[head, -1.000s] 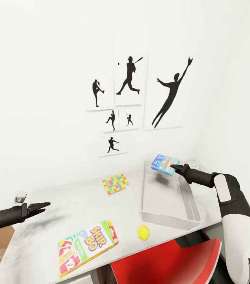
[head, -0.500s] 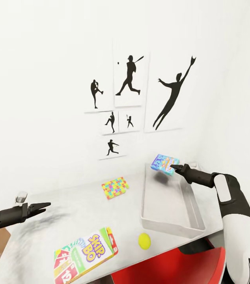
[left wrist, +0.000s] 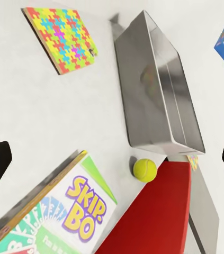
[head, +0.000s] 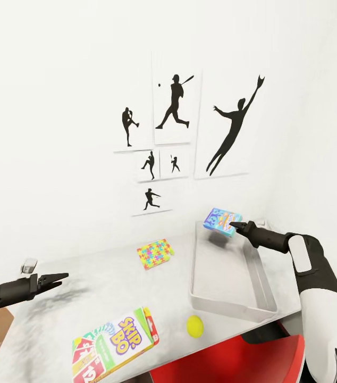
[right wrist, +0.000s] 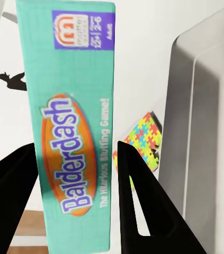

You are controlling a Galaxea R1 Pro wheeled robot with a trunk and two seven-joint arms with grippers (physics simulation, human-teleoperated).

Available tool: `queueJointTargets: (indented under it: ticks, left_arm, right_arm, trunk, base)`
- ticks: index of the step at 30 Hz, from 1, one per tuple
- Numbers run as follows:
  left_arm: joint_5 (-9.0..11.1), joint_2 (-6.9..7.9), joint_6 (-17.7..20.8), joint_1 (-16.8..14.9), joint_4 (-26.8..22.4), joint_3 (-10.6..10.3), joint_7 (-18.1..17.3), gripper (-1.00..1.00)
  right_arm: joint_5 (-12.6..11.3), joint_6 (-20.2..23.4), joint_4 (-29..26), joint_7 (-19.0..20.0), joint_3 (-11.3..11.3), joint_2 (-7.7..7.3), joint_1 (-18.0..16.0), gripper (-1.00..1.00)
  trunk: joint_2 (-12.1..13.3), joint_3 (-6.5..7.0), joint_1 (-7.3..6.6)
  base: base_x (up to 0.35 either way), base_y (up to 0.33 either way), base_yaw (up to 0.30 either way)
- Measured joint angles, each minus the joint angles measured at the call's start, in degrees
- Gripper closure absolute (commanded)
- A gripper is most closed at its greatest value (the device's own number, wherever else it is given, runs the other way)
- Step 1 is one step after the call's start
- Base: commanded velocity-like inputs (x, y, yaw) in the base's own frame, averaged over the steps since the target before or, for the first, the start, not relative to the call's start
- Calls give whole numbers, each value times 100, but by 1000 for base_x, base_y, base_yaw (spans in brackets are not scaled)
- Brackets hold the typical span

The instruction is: Put all the toys in the child's room - the three board games (two on the bed and one on the table), the two jigsaw puzzles on the table, and the tennis ball on the table - inside the toy box on the table in the child's room.

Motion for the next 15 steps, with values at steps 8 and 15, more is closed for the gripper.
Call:
queueJointTargets:
  ticks: [8, 15]
  left_arm:
    - [0, 4, 0, 0, 0, 0, 0, -100]
    - [0, 10, 0, 0, 0, 0, 0, -100]
  right_arm:
    - [3, 9, 0, -8, 0, 4, 0, 100]
    - [18, -7, 0, -10, 6, 6, 5, 100]
  trunk:
    - [0, 0, 0]
    - [0, 0, 0]
  base:
    - [0, 0, 0]
    - [0, 0, 0]
